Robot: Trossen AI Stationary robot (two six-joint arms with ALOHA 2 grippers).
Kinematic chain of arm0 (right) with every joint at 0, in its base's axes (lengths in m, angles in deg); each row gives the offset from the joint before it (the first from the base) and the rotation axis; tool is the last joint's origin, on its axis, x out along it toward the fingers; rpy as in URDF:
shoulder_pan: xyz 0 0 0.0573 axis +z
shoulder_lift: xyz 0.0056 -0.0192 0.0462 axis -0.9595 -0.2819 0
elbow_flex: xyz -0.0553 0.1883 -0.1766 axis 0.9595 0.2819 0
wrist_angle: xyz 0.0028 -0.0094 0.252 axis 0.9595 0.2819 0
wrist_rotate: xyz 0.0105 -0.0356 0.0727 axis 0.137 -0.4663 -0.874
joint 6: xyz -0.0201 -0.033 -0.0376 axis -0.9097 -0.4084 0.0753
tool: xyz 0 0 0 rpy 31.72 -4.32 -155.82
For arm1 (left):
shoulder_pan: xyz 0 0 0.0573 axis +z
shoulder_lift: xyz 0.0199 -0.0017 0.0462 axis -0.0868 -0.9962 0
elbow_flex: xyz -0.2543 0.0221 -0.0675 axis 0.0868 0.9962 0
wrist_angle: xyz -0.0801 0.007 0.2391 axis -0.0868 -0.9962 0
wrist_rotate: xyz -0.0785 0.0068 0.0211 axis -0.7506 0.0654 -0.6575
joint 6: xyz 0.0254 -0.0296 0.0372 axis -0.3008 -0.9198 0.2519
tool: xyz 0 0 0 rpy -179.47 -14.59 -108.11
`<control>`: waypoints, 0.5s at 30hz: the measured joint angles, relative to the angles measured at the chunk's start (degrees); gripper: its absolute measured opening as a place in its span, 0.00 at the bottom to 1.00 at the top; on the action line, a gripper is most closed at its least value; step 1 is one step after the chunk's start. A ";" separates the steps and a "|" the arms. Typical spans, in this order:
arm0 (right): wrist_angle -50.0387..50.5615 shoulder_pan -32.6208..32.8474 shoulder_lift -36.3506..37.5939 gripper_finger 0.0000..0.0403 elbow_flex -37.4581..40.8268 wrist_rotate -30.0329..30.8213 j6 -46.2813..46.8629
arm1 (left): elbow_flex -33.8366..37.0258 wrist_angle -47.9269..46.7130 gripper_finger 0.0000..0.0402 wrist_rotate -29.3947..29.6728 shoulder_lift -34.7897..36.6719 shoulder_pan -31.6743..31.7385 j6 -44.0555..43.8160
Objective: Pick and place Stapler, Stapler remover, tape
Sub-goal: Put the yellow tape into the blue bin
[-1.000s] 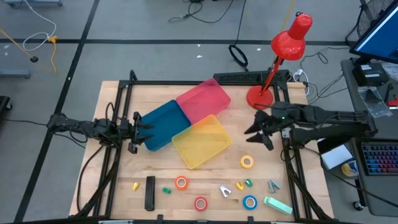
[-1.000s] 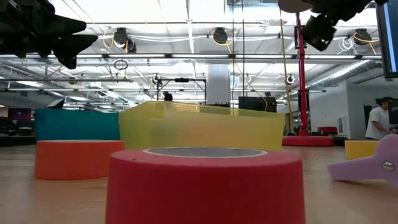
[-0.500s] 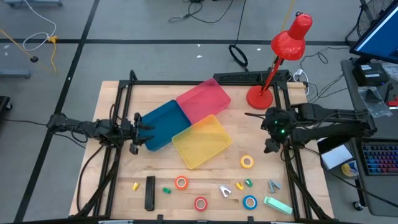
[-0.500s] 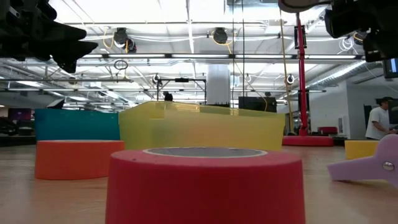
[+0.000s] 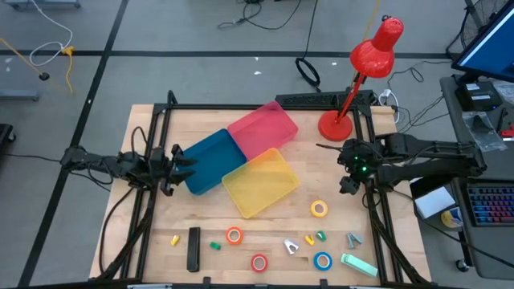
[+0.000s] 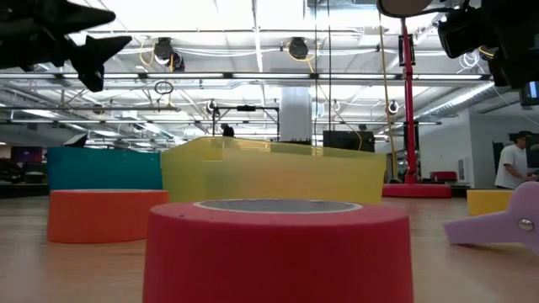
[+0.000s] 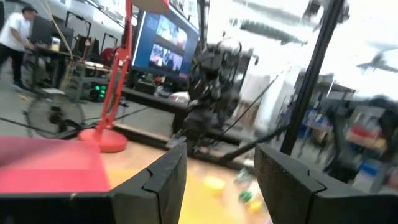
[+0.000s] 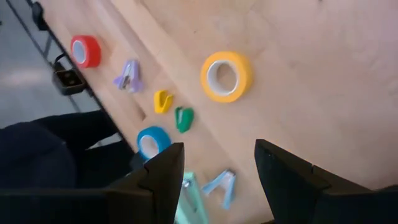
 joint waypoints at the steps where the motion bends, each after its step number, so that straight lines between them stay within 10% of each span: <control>1: -0.04 0.00 0.00 0.48 0.00 0.80 -0.60 | 0.00 0.70 0.46 0.00 0.02 0.01 -1.74; 15: -3.49 -0.04 0.00 0.48 0.02 2.47 -4.39 | -0.02 2.99 0.46 -0.02 0.02 -0.01 -11.10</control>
